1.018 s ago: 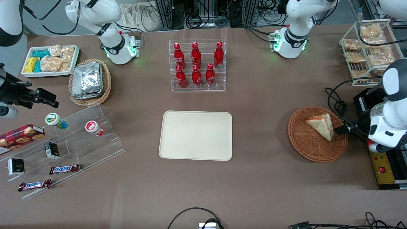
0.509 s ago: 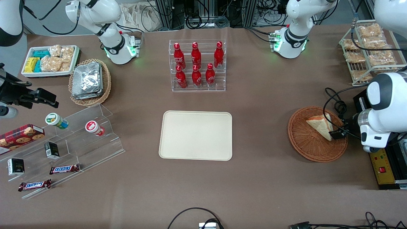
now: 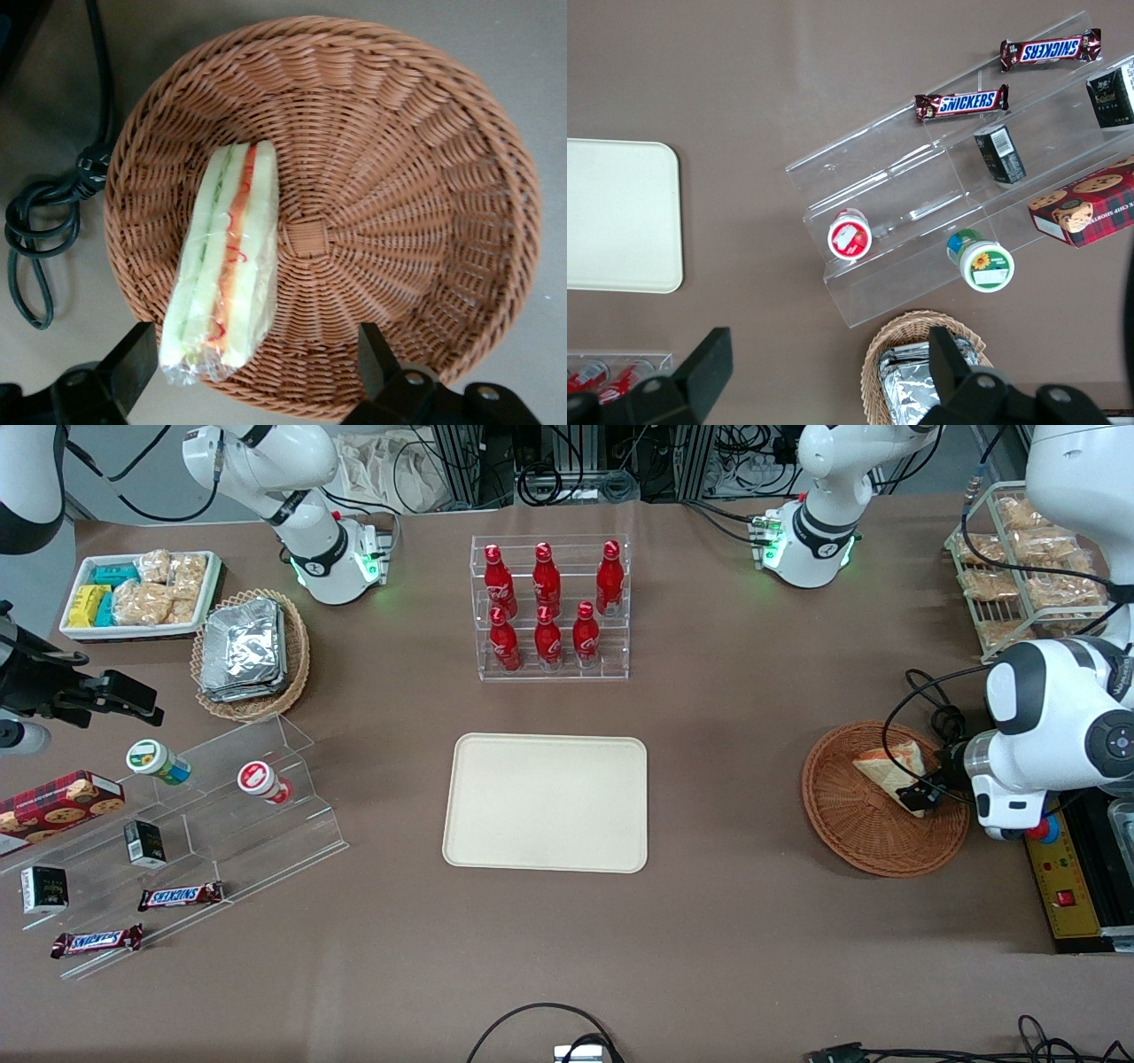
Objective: Place sandwich from basket to tray
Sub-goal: 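Lower the open left gripper over the wrapped sandwich in the basket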
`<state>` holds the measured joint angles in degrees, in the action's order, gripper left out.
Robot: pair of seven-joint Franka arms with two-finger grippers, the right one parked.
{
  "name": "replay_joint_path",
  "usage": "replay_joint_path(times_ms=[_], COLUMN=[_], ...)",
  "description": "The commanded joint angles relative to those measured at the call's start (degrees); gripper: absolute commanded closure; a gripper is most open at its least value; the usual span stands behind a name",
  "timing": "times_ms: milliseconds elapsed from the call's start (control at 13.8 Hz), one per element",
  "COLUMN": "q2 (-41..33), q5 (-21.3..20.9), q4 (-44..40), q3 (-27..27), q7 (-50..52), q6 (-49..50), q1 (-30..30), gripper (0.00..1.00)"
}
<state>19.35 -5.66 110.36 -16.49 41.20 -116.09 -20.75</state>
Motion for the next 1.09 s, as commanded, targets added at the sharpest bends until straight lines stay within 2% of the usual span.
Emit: replay_joint_path(times_ms=[0, 800, 873, 1018], q2=[-0.4, 2.5, 2.3, 1.3], q5=[-0.8, -0.8, -0.8, -0.8], q4=[4.3, 7.9, 7.9, 7.6], q3=[0.8, 2.1, 2.2, 2.1], q7=[1.1, 1.3, 1.3, 1.3], q6=[-4.7, -8.2, -8.1, -8.0], q1=[-0.2, -0.2, -0.2, -0.2], gripper=[0.0, 0.01, 0.09, 0.45])
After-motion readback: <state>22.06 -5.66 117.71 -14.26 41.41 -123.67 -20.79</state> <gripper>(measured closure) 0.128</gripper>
